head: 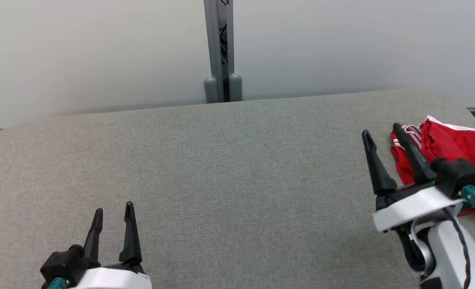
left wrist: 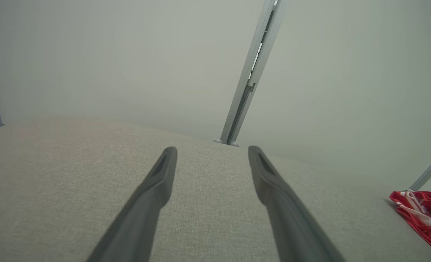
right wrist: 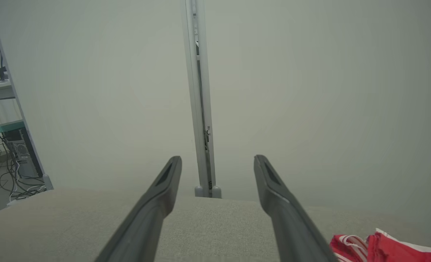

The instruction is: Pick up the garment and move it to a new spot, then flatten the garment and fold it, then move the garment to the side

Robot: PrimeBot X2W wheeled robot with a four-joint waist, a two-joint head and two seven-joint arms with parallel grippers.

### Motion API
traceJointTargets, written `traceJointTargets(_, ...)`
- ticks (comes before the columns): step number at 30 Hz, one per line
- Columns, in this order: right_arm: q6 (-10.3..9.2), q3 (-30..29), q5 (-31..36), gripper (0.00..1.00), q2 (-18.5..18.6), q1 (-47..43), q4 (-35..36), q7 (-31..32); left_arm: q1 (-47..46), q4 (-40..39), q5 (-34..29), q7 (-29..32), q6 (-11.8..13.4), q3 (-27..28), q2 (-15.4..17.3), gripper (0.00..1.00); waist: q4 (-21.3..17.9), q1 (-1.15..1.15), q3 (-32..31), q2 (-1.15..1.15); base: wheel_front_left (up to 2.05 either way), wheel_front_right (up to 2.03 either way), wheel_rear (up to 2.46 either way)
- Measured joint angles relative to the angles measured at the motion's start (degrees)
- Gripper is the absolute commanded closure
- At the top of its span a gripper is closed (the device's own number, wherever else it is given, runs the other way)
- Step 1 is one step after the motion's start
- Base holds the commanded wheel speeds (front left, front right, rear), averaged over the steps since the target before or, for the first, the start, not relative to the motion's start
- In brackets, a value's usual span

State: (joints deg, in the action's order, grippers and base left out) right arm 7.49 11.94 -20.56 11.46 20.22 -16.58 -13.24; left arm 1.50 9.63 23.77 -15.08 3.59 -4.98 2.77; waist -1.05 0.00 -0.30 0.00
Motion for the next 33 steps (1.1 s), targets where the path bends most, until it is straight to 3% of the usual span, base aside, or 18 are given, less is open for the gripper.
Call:
traceJointTargets(4,0.0,0.14,1.71,0.0,-3.93,-3.53,-1.41,-1.14,1.08,-0.37,0.0,0.0,0.01,0.18,0.0,0.0,0.43,0.0,-0.51,0.0,0.0,0.0,0.0)
traceJointTargets(12,0.0,0.24,4.65,0.0,-7.54,-8.88,-0.74,-1.72,1.91,-1.57,-1.41,0.0,0.49,0.31,0.0,0.0,1.17,0.0,-1.03,0.0,0.0,0.0,0.0)
traceJointTargets(33,0.0,1.15,5.08,0.0,-8.61,-11.38,-0.6,-1.75,2.8,-1.88,-3.22,0.0,1.0,0.35,0.02,0.0,1.59,0.0,-1.13,0.0,0.0,0.0,0.0)
